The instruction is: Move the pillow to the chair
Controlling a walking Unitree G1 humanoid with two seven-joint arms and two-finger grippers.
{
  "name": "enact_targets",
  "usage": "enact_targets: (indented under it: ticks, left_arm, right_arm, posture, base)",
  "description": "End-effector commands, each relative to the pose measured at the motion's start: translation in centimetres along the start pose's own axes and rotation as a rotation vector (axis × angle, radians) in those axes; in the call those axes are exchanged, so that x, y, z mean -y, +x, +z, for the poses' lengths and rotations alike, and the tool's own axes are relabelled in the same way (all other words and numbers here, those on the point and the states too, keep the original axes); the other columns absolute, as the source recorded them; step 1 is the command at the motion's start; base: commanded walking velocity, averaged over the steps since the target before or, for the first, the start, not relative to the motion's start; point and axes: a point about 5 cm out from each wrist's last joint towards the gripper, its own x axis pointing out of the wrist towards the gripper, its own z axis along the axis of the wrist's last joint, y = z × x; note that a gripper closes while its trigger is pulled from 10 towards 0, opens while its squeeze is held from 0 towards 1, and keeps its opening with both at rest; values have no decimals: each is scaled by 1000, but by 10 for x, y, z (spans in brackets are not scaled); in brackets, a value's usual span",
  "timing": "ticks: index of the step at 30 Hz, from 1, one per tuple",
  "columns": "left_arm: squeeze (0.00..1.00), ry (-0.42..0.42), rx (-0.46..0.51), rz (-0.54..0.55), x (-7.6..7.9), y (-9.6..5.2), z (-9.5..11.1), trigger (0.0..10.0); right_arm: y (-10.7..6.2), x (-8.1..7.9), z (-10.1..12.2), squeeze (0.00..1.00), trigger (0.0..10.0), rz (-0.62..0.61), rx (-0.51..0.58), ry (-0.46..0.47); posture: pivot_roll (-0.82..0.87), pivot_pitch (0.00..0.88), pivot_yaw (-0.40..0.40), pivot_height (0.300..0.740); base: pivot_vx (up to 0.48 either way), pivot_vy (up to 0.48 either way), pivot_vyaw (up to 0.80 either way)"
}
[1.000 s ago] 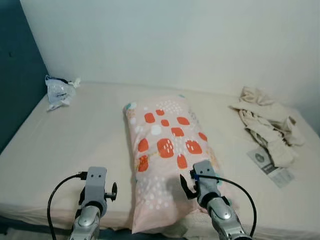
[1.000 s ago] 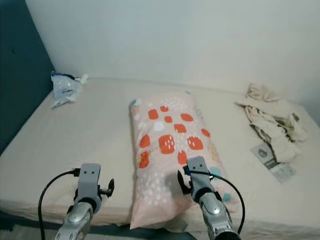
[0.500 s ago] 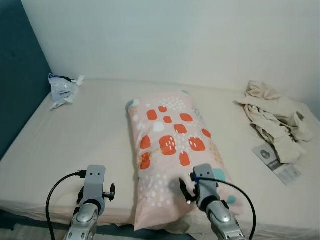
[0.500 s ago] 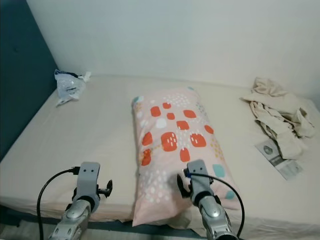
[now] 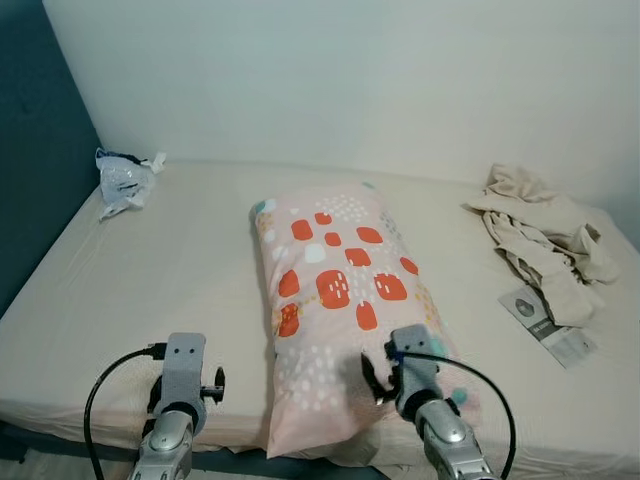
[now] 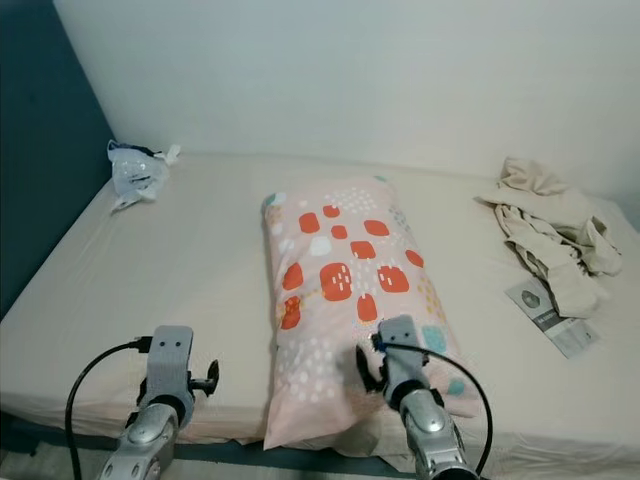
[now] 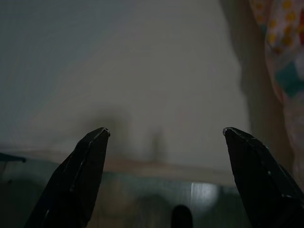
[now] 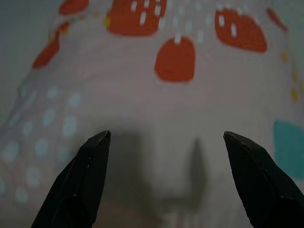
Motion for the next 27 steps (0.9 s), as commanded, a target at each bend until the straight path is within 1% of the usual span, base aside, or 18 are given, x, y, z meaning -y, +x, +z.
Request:
enact_targets:
  ticks: [1, 2, 4, 5, 8, 9, 10, 12, 13, 15, 17, 18, 19, 20, 23, 24, 25, 27]
  left_arm:
    - [39, 11, 3, -25, 4, -1, 3, 10000]
    - [27, -6, 19, -40, 4, 1, 7, 10000]
    - [35, -8, -29, -16, 2, 5, -1, 10000]
    - [43, -4, -59, 0, 4, 5, -6, 10000]
    - [47, -2, -61, -8, 8, 5, -5, 10000]
    - [27, -1, -48, -25, 12, 5, -2, 10000]
    - [27, 13, -40, -26, 11, 4, 0, 10000]
    - [27, 6, -19, -10, 0, 7, 5, 10000]
    - [27, 12, -42, 14, -6, 8, 0, 10000]
    - [43, 15, -61, 30, -10, 8, -3, 10000]
    - [39, 5, -55, 5, -8, 7, -1, 10000]
    - [27, 9, -37, -25, -6, 8, 2, 10000]
    - [24, 17, -35, -45, -5, 8, 1, 10000]
    - [24, 27, -46, -47, -6, 9, -1, 10000]
    - [24, 30, -60, -39, -6, 9, -3, 10000]
    - [24, 23, -61, -44, -3, 10, -3, 10000]
    - [20, 16, -70, -40, -1, 10, -2, 10000]
    - [0, -19, -16, -57, -1, 10, 11, 10000]
  right_arm:
    - [1, -3, 2, 0, 10000, 12, 6, 19]
    - [3, -7, 7, 0, 10000, 28, 23, 43]
    - [6, -11, 8, 0, 10000, 65, 20, -16]
    - [5, -9, 5, 0, 10000, 63, 2, -41]
    - [4, -5, 4, 0, 10000, 49, -6, -25]
    - [5, 1, 3, 0, 10000, 9, -16, 49]
    - [4, 4, 0, 0, 10000, -25, -42, 87]
    - [8, 1, 5, 0, 10000, -33, -29, 128]
    - [9, -2, 6, 0, 10000, -21, -32, 112]
    - [11, -5, 9, 0, 10000, 1, -22, 95]
    - [11, -3, 9, 0, 10000, -11, -29, 93]
    - [11, -1, 7, 0, 10000, -31, -39, 110]
    - [10, 0, 5, 0, 10000, -45, -51, 95]
    - [9, 1, 3, 0, 10000, -56, -56, 68]
    - [9, 4, 4, 0, 10000, -67, -47, 62]
    - [9, 8, 4, 0, 10000, -91, -48, 89]
    - [8, 12, 0, 0, 10000, -121, -81, 116]
    - [12, 7, 11, 0, 10000, -116, -29, 181]
  posture:
    - [20, 90, -82, 740]
    - [-10, 107, -69, 740]
    - [-27, 99, -38, 740]
    - [1, 89, -58, 740]
    - [12, 83, -63, 740]
    - [42, 80, -70, 740]
    - [49, 77, -82, 740]
    - [12, 89, -62, 740]
    - [10, 64, -39, 740]
    - [6, 76, -26, 740]
    - [2, 85, -36, 740]
    - [-24, 68, -40, 740]
    - [-37, 60, -28, 740]
    - [-40, 55, -19, 740]
    - [-25, 58, -27, 740]
    - [3, 51, -35, 740]
    - [19, 34, -63, 740]
    - [-4, 41, -72, 740]
  base:
    - [0, 0, 0]
    - [0, 0, 0]
    - [0, 0, 0]
    - [0, 0, 0]
    - [0, 0, 0]
    - [0, 0, 0]
    - [0, 0, 0]
    - [0, 0, 0]
    - [0, 0, 0]
    - [0, 0, 0]
    - [0, 0, 0]
    - [0, 0, 0]
    - [0, 0, 0]
    - [0, 0, 0]
    - [0, 0, 0]
    - [0, 0, 0]
    - [0, 0, 0]
    - [0, 0, 0]
